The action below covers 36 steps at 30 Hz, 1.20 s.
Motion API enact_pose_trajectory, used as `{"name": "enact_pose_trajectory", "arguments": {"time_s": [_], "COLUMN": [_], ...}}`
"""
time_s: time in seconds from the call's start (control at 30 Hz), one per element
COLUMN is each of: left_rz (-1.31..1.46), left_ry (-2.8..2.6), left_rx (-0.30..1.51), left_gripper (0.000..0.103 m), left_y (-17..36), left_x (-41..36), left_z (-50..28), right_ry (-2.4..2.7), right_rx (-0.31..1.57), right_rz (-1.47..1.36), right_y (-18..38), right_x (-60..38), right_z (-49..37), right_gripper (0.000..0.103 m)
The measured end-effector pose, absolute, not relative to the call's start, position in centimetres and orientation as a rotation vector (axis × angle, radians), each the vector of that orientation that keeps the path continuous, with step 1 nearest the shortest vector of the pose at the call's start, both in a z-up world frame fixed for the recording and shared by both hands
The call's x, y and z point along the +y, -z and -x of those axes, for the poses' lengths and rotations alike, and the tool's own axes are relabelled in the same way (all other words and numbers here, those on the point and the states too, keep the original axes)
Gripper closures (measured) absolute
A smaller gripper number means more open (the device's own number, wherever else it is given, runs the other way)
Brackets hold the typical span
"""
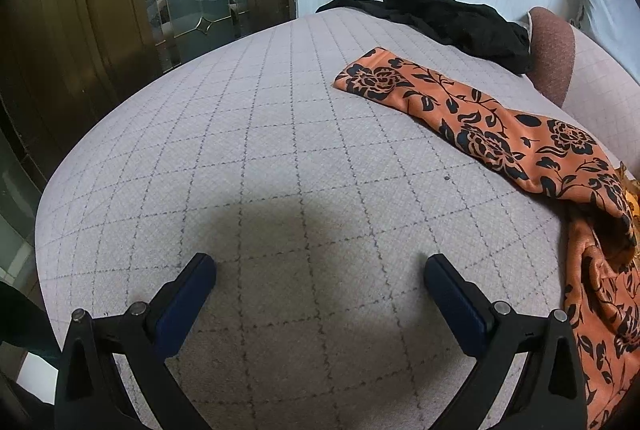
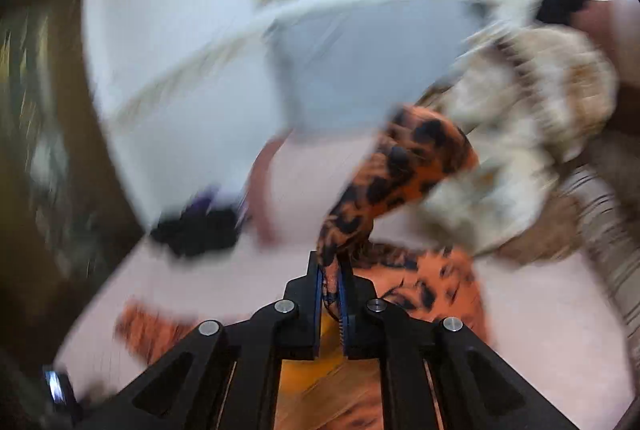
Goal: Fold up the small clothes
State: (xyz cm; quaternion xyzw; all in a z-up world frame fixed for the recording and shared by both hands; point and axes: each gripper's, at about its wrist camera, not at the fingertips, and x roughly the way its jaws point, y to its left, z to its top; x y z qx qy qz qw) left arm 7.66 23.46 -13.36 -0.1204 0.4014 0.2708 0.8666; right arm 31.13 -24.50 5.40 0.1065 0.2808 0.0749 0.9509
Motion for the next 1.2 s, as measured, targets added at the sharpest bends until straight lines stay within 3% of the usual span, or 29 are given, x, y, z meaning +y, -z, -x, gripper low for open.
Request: {"name": "enact_pose_trajectory", "arguments": {"time_s": [0.03, 0.07, 0.1, 0.17, 0.23, 0.47, 0.67, 0.87, 0.97, 1.03, 1.07, 1.1, 1.2], "left_rz": [0.253, 0.254, 0.257, 0.255, 0.243, 0.430, 0.285, 0.266, 0.252, 0.164, 0.149, 0.156, 0.157], "left_ry": [-0.564, -0.561, -0.557, -0.552, -0.532, -0.338, 0.117, 0.168, 0.073, 0.006, 0.026, 0.042, 0.029], "left_rx": [0.840, 0.840, 0.840, 0.841, 0.848, 0.806, 0.804, 1.006, 1.121, 1.122, 1.117, 1.124, 1.038], "left_gripper": [0.000, 0.000, 0.000, 0.000, 0.000, 0.000, 0.000, 0.002, 0.024, 0.075, 0.086, 0.094, 0.101], "left_y": [13.4, 13.4, 13.3, 13.3, 13.2, 9.2, 4.7, 9.4, 12.5, 12.9, 12.7, 12.5, 10.3], "left_x": [23.5, 23.5, 23.6, 23.6, 23.6, 21.3, 8.9, 1.1, 0.7, 0.4, 0.3, 0.4, 1.2], "left_z": [-7.7, -7.7, -7.6, -7.6, -7.5, -6.9, -12.8, -23.8, -26.5, -27.0, -27.1, -27.2, -26.9], "right_ry": [-0.174, -0.203, -0.219, -0.225, -0.243, -0.177, -0.079, -0.078, -0.085, -0.080, -0.077, -0.075, -0.051], "right_rx": [0.634, 0.729, 0.786, 0.923, 1.007, 0.893, 0.870, 0.823, 0.812, 0.810, 0.809, 0.809, 0.789], "right_rz": [-0.196, -0.152, -0.121, -0.064, -0.103, -0.289, -0.466, -0.522, -0.528, -0.546, -0.558, -0.575, -0.655], "right_y": [-3.5, -0.1, 2.6, 9.1, 12.0, 8.4, 8.7, 9.0, 9.1, 9.4, 9.5, 9.6, 9.4], "right_x": [-22.1, -18.6, -16.5, -13.2, -12.9, -20.8, -28.4, -30.4, -31.3, -32.3, -32.8, -33.4, -36.5], "right_z": [-31.9, -32.9, -33.4, -33.8, -32.9, -26.2, -21.4, -18.6, -17.8, -17.8, -17.9, -18.1, -19.3], "right_gripper": [0.063, 0.014, 0.004, 0.005, 0.005, 0.005, 0.005, 0.005, 0.005, 0.005, 0.005, 0.005, 0.005]}}
